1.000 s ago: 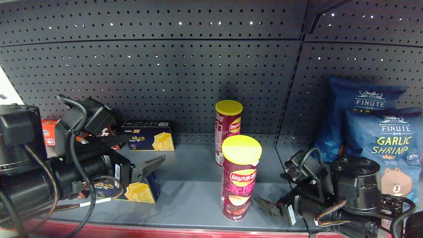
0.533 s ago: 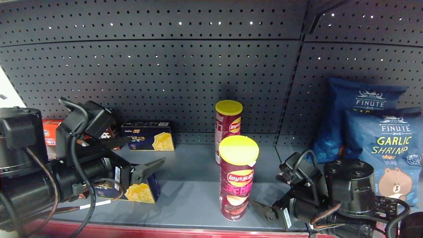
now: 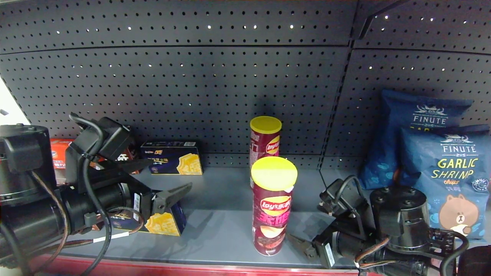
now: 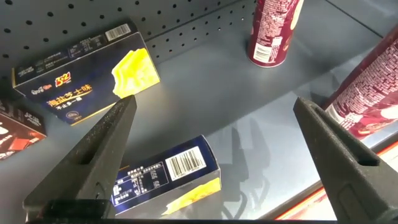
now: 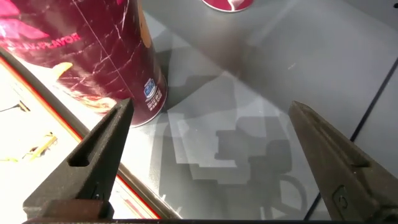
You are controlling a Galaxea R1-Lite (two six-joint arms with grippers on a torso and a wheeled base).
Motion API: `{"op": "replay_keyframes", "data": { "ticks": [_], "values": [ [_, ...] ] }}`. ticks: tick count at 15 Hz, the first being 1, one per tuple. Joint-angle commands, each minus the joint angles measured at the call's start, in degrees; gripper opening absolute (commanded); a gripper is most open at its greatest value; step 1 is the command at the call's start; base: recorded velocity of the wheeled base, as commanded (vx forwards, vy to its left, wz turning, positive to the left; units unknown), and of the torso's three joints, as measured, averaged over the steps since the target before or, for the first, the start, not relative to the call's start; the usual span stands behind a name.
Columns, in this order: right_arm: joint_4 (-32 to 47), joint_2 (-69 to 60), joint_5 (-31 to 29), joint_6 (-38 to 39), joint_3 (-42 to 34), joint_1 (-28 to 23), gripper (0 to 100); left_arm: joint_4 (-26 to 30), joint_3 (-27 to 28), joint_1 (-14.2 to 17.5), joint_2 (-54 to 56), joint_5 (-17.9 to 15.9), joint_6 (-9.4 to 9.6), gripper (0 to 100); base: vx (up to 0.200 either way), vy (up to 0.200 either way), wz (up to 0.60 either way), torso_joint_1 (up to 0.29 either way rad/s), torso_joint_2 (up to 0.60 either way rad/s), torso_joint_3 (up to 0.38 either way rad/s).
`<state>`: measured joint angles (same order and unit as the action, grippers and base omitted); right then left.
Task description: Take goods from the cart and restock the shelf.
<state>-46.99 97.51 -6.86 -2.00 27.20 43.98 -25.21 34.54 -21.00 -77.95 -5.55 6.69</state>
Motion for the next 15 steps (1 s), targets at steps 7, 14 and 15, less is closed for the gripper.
{"op": "replay_keyframes", "data": {
  "ticks": [7,14,15],
  "values": [
    [-0.1,1.2,0.1,0.0,0.2,0.9,100,-0.1,-1.1,0.1,-0.2,-0.1,-0.01,100,0.0,0.0,0.0,0.0,0.0,0.0],
    [-0.1,2.2,0.1,0.0,1.4,1.3,100,-0.1,-1.1,0.1,-0.2,-0.2,-0.01,100,0.0,0.0,0.0,0.0,0.0,0.0],
    [-0.1,2.2,0.1,0.0,1.3,1.5,100,-0.1,-1.2,1.4,-0.3,-0.3,0.07,100,0.0,0.0,0.0,0.0,0.0,0.0]
  ]
}}
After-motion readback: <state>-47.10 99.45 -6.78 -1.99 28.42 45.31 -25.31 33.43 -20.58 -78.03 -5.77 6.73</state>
